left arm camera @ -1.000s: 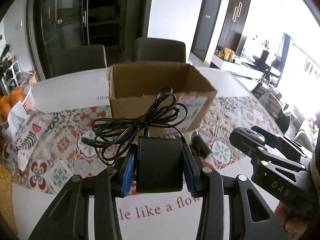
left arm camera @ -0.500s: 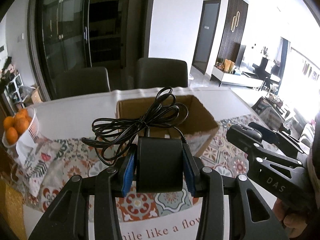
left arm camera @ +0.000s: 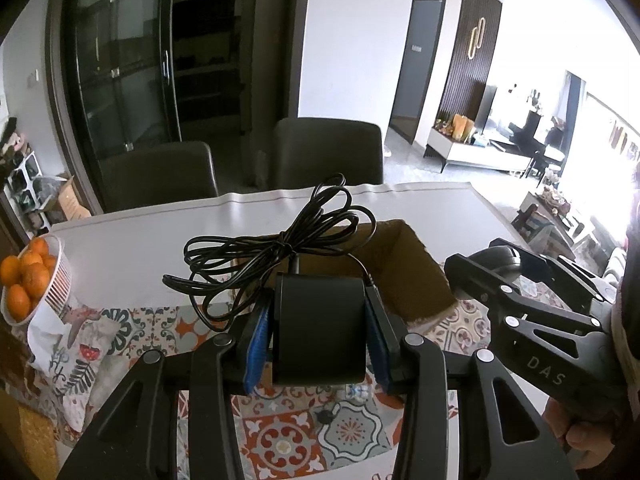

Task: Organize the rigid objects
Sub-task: 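Carry the power brick with the left tool and cable reel with the right tool over the box, then open both tools to drop the power brick and cable reel into the box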

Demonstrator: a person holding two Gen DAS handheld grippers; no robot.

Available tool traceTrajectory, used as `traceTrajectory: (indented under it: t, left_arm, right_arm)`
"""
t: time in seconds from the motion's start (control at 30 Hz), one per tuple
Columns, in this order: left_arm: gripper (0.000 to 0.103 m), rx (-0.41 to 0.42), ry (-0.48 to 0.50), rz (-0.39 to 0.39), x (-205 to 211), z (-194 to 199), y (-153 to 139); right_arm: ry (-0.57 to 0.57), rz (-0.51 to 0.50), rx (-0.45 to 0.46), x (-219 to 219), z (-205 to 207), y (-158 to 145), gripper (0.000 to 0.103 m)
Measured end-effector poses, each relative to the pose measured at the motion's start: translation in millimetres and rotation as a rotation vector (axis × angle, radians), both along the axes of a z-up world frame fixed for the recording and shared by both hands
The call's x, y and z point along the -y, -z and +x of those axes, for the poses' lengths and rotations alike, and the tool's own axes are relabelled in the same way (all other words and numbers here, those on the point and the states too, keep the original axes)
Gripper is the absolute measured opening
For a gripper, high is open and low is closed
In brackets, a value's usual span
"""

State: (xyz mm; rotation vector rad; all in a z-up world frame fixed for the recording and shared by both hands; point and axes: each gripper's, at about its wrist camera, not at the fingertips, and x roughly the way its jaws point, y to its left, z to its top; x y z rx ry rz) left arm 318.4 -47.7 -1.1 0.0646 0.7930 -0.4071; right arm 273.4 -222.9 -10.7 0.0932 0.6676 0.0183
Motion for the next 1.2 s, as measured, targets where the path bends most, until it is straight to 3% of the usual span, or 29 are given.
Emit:
traceTrajectory:
  t: [0.4, 0.93, 1.2]
  left_arm:
    - [0.042, -0.134, 0.000, 0.018, 20, 53, 29]
    - [0.042, -0.284, 0.006, 0.078, 39, 78, 81]
    - [0.047, -0.246, -0.011, 0.100, 36, 75, 77]
  right_arm:
    - [-0.023, -0.020, -0.146, 12, 60, 26, 0.058]
    - [0.002, -0.065, -0.231, 22, 76, 63, 0.058]
    - [0.004, -0.069, -0.245, 22, 78, 69, 0.058]
